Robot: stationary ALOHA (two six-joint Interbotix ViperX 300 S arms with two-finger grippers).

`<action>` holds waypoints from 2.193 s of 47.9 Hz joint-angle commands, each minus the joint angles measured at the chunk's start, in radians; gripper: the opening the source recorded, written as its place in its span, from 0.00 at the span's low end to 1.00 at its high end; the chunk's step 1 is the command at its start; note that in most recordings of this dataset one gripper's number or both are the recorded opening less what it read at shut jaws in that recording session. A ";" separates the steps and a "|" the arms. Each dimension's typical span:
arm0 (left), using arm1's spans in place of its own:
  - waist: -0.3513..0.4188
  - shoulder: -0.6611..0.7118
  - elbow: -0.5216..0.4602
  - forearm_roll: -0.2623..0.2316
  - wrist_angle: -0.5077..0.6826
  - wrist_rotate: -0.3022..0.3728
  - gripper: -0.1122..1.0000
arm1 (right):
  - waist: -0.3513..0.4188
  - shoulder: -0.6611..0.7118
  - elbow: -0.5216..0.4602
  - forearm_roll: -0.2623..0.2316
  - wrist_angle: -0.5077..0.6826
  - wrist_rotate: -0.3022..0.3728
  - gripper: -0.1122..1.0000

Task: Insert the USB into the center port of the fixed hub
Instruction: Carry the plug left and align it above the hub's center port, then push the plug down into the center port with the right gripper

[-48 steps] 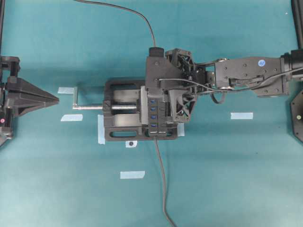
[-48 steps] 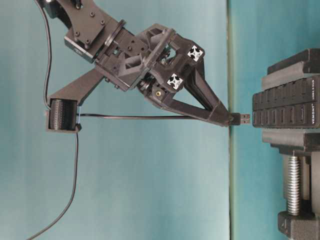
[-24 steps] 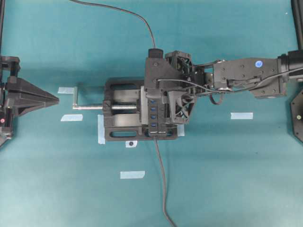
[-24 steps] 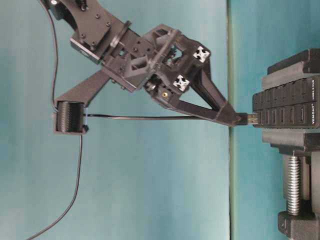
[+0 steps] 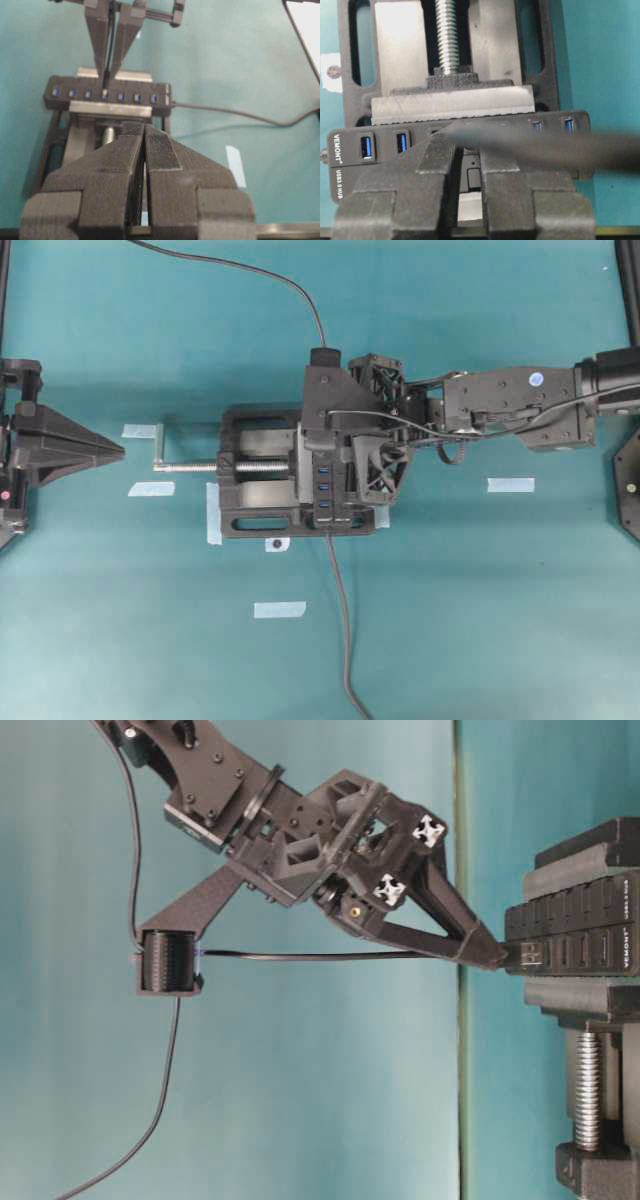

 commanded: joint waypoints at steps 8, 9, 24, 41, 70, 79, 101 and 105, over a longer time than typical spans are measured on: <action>-0.002 0.005 -0.011 0.002 -0.005 -0.002 0.10 | 0.003 -0.014 -0.009 0.002 -0.008 0.014 0.18; -0.002 0.005 -0.012 0.000 -0.005 -0.002 0.10 | 0.003 -0.014 -0.009 0.002 -0.008 0.014 0.18; -0.002 0.005 -0.011 0.000 -0.005 -0.002 0.10 | 0.003 -0.006 -0.009 0.002 -0.009 0.014 0.18; -0.002 0.005 -0.009 0.000 -0.005 -0.002 0.10 | 0.003 0.003 -0.003 0.002 -0.009 0.014 0.18; -0.002 0.005 -0.005 0.002 -0.005 -0.002 0.10 | -0.008 0.018 0.011 0.002 -0.014 0.014 0.18; -0.002 0.005 -0.002 0.002 -0.005 -0.002 0.10 | -0.021 0.026 0.014 0.002 -0.015 0.012 0.18; -0.002 0.005 0.003 0.002 -0.005 -0.003 0.10 | -0.026 0.034 0.037 0.003 -0.017 0.012 0.18; -0.002 0.005 0.005 0.002 -0.005 -0.003 0.10 | -0.025 0.041 0.041 0.005 -0.017 0.012 0.18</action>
